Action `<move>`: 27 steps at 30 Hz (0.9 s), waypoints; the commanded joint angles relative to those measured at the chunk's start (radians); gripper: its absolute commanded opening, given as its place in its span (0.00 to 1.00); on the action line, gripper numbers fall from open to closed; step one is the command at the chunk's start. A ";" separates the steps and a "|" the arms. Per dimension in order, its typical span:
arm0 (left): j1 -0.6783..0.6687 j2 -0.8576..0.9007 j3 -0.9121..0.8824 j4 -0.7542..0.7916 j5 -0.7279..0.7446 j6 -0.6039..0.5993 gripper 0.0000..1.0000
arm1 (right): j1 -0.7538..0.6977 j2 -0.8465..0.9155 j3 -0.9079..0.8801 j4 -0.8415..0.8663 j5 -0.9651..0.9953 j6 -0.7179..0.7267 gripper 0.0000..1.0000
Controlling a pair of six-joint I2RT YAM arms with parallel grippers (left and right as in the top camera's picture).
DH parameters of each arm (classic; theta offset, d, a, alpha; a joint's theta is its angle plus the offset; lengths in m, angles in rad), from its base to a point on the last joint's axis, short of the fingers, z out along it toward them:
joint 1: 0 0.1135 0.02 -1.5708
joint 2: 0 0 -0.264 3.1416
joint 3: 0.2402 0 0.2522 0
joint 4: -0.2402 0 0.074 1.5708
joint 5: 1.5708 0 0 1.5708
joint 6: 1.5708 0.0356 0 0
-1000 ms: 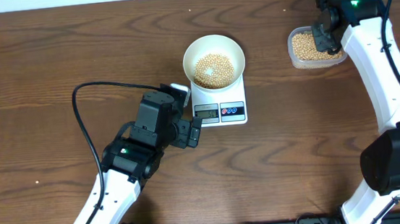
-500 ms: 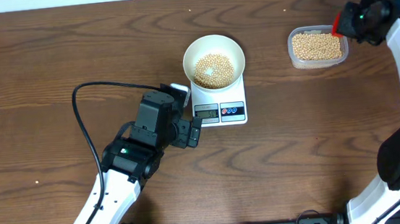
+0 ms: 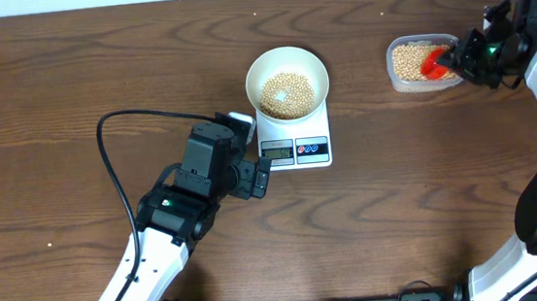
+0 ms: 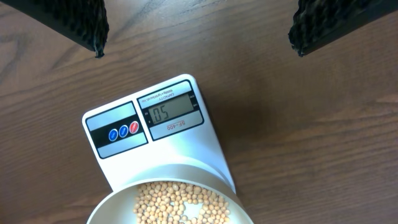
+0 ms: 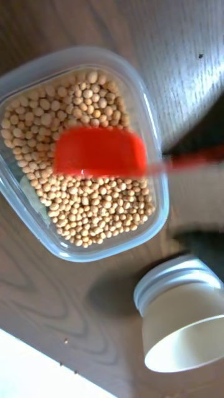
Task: Scoop item into bowl and weigh 50g on scale
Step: 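Lower the red scoop into the tub and release it with the right gripper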
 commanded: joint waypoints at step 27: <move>-0.001 0.004 -0.002 -0.002 0.002 -0.016 0.96 | -0.016 -0.114 -0.012 -0.082 0.040 -0.082 0.99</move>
